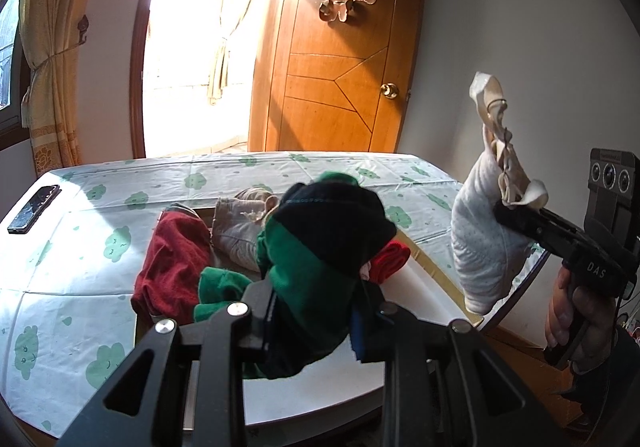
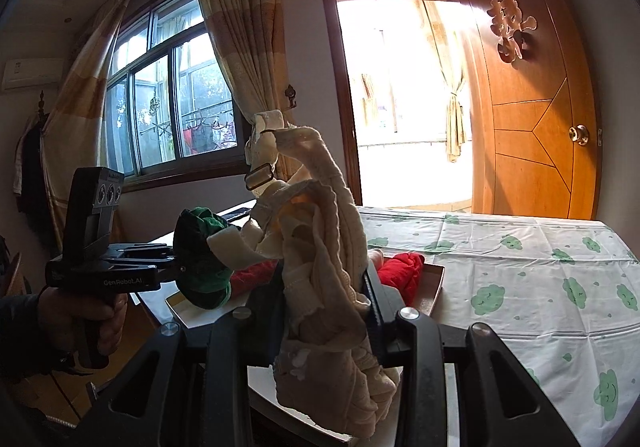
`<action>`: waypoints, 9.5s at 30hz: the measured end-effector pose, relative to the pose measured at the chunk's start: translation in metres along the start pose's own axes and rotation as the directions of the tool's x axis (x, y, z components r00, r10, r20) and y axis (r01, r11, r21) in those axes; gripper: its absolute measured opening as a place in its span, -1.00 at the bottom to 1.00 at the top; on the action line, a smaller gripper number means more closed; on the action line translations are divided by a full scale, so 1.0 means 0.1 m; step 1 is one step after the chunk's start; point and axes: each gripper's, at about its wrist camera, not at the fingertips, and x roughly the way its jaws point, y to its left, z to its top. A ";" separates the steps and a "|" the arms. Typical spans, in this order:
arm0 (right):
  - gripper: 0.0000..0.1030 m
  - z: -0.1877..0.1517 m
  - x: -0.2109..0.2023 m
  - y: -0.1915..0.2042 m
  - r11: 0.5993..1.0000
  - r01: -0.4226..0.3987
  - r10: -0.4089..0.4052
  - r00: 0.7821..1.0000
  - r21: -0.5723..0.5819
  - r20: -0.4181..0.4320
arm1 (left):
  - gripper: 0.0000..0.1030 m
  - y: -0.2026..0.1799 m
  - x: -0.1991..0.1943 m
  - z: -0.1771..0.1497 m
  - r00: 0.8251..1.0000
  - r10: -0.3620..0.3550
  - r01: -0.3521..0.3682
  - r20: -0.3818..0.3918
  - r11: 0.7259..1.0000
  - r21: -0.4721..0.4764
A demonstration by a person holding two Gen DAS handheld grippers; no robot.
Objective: Take underwear out of drawer
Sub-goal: 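Lift both garments out of the drawer and carry them over the tray, then lower both garments into the tray and open both tools, then move both tools back down into the open drawer, then grasp the beige sock with the right tool while the left tool grasps the dark red sock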
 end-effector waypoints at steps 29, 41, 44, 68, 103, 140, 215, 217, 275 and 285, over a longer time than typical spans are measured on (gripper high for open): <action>-0.28 0.36 1.26 -0.53 0.929 0.015 0.090 0.960 0.370 -0.266 | -0.50 0.53 0.67 0.32 0.987 -0.037 -0.003 -0.154 0.968 -0.252; -0.21 0.23 1.59 -0.50 0.949 0.098 0.021 0.929 0.301 -0.369 | -0.48 0.49 0.91 0.21 0.977 -0.009 -0.050 -0.214 0.962 -0.269; -0.18 0.21 1.62 -0.48 0.957 0.099 0.012 0.926 0.273 -0.378 | -0.40 0.44 0.92 0.16 0.977 0.017 -0.068 -0.215 0.971 -0.230; 0.53 0.14 0.82 -0.39 0.964 0.071 -0.023 0.982 0.256 -0.187 | 0.36 0.10 0.33 -0.01 0.997 0.034 -0.039 -0.065 0.997 -0.072; 0.54 -0.37 0.32 0.06 0.989 0.085 -0.065 0.985 0.118 -0.161 | 0.40 -0.06 0.11 -0.44 0.997 0.054 -0.057 -0.060 0.997 -0.051; 0.54 -0.88 -0.07 0.27 0.988 0.100 -0.082 0.986 0.118 -0.148 | 0.40 -0.04 -0.17 -0.78 0.997 0.068 -0.070 -0.027 0.994 -0.084; 0.55 -1.73 -0.26 0.45 0.972 0.039 -0.183 0.744 -0.232 -0.642 | 0.51 -0.79 0.28 -1.73 0.893 0.066 0.107 -0.445 0.929 0.353; 0.54 -1.77 -0.16 0.46 0.970 0.028 -0.183 0.731 -0.240 -0.657 | 0.51 -0.78 0.32 -1.74 0.881 0.052 0.126 -0.471 0.933 0.338; -0.01 -2.17 0.36 0.57 0.930 -0.085 -0.261 0.530 -0.356 -0.807 | -0.05 -1.00 1.26 -2.14 0.655 0.091 0.261 -0.750 0.904 0.338; -0.13 -2.27 0.43 0.70 0.902 -0.113 -0.318 0.482 -0.418 -0.817 | -0.18 -1.05 1.26 -2.19 0.657 0.095 0.264 -0.748 0.900 0.346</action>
